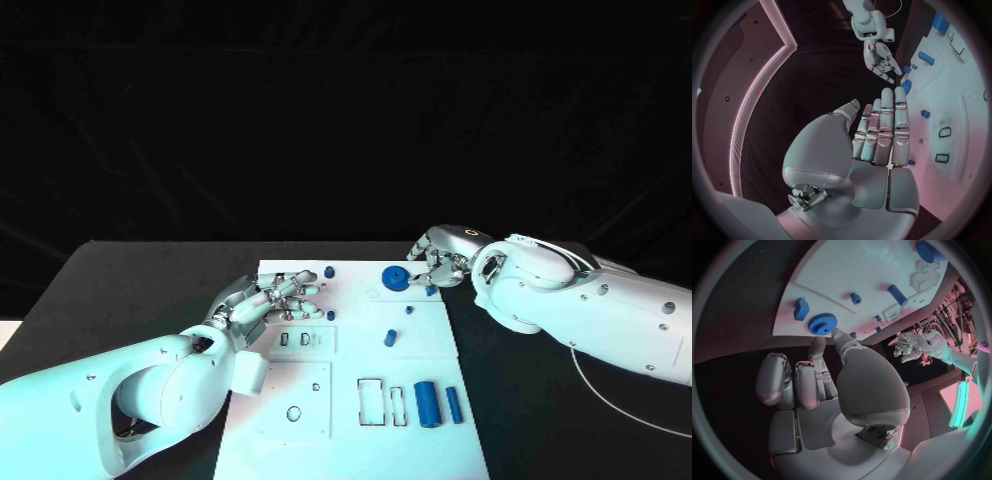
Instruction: Assemble the parts on the task board
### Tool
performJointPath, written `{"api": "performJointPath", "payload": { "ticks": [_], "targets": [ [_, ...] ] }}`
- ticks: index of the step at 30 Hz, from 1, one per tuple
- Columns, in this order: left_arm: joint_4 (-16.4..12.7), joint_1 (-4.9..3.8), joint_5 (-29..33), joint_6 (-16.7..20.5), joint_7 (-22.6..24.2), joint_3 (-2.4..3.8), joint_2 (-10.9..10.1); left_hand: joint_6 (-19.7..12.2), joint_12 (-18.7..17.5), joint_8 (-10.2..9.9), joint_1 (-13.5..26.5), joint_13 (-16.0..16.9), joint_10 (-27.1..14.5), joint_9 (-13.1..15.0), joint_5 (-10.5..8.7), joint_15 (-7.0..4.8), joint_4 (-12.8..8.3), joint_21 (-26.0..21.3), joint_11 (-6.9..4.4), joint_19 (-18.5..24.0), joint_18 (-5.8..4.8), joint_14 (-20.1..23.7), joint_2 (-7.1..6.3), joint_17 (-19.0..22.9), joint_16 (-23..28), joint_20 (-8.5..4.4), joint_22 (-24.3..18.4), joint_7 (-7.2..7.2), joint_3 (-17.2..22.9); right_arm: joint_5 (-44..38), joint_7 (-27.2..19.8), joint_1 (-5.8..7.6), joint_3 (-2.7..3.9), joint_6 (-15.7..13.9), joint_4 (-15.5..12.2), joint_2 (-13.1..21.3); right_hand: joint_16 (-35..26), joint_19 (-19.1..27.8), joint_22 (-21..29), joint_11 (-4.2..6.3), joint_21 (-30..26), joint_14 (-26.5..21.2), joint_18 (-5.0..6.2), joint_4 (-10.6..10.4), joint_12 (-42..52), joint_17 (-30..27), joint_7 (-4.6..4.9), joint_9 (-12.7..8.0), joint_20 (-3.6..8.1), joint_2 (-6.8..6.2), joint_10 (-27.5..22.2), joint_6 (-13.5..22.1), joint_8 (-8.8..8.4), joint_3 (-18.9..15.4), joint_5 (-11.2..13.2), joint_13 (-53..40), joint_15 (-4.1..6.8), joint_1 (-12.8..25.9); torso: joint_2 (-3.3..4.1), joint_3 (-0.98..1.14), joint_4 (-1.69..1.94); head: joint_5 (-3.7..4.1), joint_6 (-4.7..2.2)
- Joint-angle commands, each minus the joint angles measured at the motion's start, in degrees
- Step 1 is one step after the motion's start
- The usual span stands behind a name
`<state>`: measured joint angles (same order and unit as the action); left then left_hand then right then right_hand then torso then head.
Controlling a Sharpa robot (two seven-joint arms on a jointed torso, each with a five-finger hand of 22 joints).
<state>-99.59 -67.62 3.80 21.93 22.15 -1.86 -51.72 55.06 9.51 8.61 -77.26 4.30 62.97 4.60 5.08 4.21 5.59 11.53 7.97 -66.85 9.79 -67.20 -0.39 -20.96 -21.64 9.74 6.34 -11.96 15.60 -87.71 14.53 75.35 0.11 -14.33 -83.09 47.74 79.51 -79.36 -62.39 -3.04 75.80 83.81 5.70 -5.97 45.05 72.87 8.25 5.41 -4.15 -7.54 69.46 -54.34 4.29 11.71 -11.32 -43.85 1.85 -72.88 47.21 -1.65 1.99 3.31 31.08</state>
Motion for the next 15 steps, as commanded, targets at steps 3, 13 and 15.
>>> {"api": "performJointPath", "payload": {
  "ticks": [3, 13, 15],
  "targets": [
    [-0.1, -0.05, 0.2, -1.2, 0.2, 0.04, 0.1, -0.5, 0.1, 0.2, 0.1, -0.1, -0.5, 0.1, 0.11, -0.02, 0.1, -0.3, 0.00, 0.1, 0.41, 0.5, -0.46, -0.1, -0.2, 0.27, 0.0, 0.04, 0.3, 1.7, 1.1, -0.13, -0.01, 3.5, 1.2, -1.3, 0.6, -0.3, -0.8, -0.11, 0.6, 3.5, -0.65, -0.8, 2.7, 0.7, 0.13, 0.1, -0.25, 0.42, 0.0, 0.3, -0.14, 0.0, -0.4, -3.2, -0.41, -1.0, 0.03, -0.08, 0.11, 0.07, 0.09],
    [-0.1, -0.04, 0.2, -1.2, 0.1, 0.03, 0.2, -0.6, 0.1, 0.2, 0.2, -0.1, -0.5, 0.1, 0.11, -0.01, 0.0, -0.4, 0.02, 0.1, 0.41, 0.6, -0.55, -0.1, -0.3, 0.28, 0.0, 0.03, 0.5, 1.2, 1.2, -0.30, -0.16, 4.0, 4.4, -4.6, 1.4, -0.6, -2.0, -0.08, 1.3, 3.7, -0.84, -1.4, 5.6, 1.6, 0.09, 0.3, -0.27, 0.93, 0.9, 0.1, -0.01, -0.1, -0.6, -6.7, -0.42, -1.3, 0.07, -0.11, 0.06, -0.08, 0.35],
    [-0.1, -0.04, 0.2, -1.3, 0.1, 0.03, 0.3, -0.6, 0.1, 0.2, 0.2, -0.1, -0.5, 0.1, 0.11, -0.01, 0.0, -0.4, 0.02, 0.1, 0.41, 0.6, -0.55, -0.1, -0.3, 0.28, 0.0, 0.03, 0.5, 1.4, 1.3, -0.32, -0.18, 4.0, 5.3, -5.3, 1.4, -0.7, -2.0, -0.08, 1.4, 3.7, -0.85, -1.4, 5.8, 1.7, 0.09, 0.3, -0.27, 1.03, 0.9, 0.0, 0.00, -0.1, -0.6, -6.9, -0.42, -1.4, 0.07, -0.10, 0.09, -0.09, 0.39]
  ]
}}
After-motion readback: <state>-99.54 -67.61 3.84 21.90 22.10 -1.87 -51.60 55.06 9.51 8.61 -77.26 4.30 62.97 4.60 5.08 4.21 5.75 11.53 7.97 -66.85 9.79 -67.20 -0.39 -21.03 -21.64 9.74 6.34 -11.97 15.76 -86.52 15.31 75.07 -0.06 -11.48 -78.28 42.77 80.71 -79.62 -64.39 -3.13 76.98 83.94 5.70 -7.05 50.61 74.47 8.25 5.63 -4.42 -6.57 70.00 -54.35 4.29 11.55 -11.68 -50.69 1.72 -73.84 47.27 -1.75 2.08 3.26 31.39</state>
